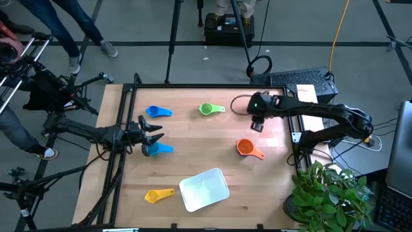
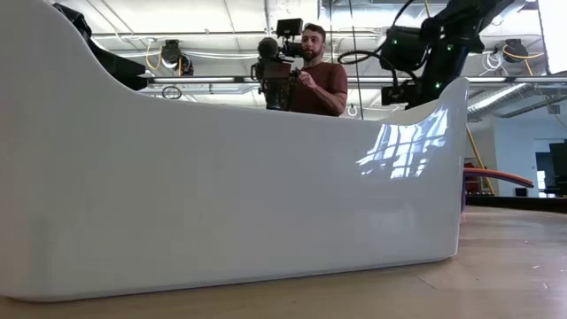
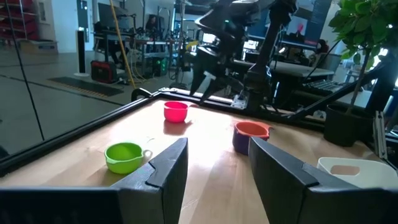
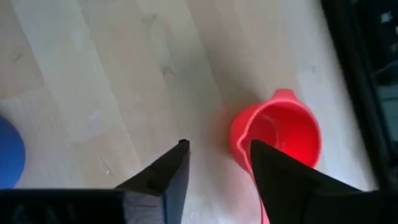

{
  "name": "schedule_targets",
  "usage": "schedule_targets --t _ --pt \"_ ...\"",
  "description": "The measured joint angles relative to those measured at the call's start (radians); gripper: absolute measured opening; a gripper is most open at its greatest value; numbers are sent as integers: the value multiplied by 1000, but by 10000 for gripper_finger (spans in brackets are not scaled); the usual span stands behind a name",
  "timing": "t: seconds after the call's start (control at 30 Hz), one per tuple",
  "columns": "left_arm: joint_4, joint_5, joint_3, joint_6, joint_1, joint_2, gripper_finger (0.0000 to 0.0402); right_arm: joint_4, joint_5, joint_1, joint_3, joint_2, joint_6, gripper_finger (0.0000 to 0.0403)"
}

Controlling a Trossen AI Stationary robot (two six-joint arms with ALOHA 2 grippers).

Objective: Nest measuring cups in basket
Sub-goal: Stack the red measuring cup on the orange measuring cup

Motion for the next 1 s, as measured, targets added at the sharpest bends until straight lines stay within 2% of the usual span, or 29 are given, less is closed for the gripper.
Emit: schedule_targets --t 0.1,0.23,0.63,0.73,0.87,1.0 --pt "0 0 0 0 0 0 172 -10 -61 -72 0 18 -39 178" --pt "0 0 0 -1 0 0 172 -3 -94 -139 0 70 -103 171" --pt "-1 1 0 2 0 0 172 60 -94 -240 0 228 -167 158" --pt "-5 1 0 2 0 0 172 61 -95 -242 0 250 -172 122" --pt "-7 1 0 2 0 0 172 61 -95 -240 0 247 -165 27" --pt "-7 1 0 2 0 0 172 38 -93 -233 1 221 -153 5"
